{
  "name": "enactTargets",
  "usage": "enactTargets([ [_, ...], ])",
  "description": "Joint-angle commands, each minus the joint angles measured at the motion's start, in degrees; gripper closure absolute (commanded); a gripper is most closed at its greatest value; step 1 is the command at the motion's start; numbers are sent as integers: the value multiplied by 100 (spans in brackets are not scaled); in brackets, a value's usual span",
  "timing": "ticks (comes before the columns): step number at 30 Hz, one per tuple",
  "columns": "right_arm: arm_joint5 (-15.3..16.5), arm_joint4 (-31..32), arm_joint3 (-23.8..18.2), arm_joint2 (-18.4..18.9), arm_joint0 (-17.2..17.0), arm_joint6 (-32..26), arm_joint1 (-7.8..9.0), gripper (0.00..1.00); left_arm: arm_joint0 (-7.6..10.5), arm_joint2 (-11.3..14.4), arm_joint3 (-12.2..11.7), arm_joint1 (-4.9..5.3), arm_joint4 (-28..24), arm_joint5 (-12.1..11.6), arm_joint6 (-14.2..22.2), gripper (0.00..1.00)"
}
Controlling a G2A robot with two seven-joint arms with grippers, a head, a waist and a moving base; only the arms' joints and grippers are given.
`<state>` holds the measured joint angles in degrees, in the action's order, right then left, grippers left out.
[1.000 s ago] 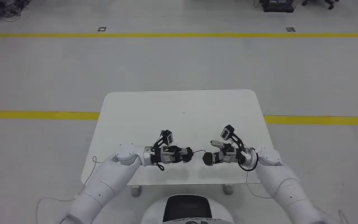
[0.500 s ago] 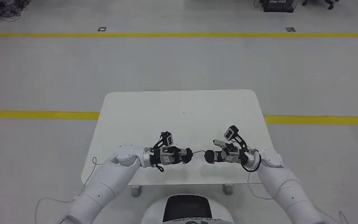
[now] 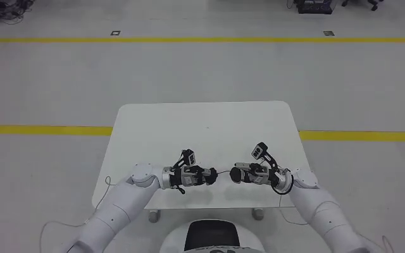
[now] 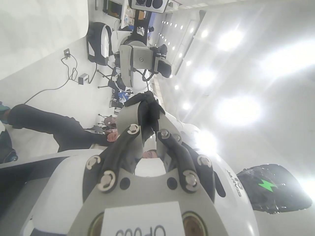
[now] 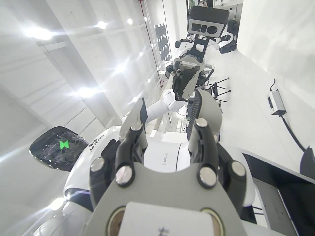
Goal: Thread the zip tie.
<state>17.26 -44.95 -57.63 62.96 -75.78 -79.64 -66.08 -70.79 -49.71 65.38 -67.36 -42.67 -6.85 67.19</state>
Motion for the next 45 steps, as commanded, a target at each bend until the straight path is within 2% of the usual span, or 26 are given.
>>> enactTargets([
  [1,20,-10,20,-21,9,0,4,65,6,10,-24,2,-11,-11,4,100],
  [16,58,-161,159,-207,100,0,37,80,64,127,-91,20,42,-28,-41,100],
  [20,68,-200,179,-245,113,0,50,78,78,141,-116,28,45,-35,-44,100],
  [28,38,-319,283,-313,160,0,67,84,102,171,-116,48,32,-10,18,100],
  [39,-12,-390,384,-432,236,0,72,83,148,294,-118,52,87,-16,78,100],
  [45,-18,-457,440,-501,275,0,71,86,163,329,-116,61,92,-49,98,100],
])
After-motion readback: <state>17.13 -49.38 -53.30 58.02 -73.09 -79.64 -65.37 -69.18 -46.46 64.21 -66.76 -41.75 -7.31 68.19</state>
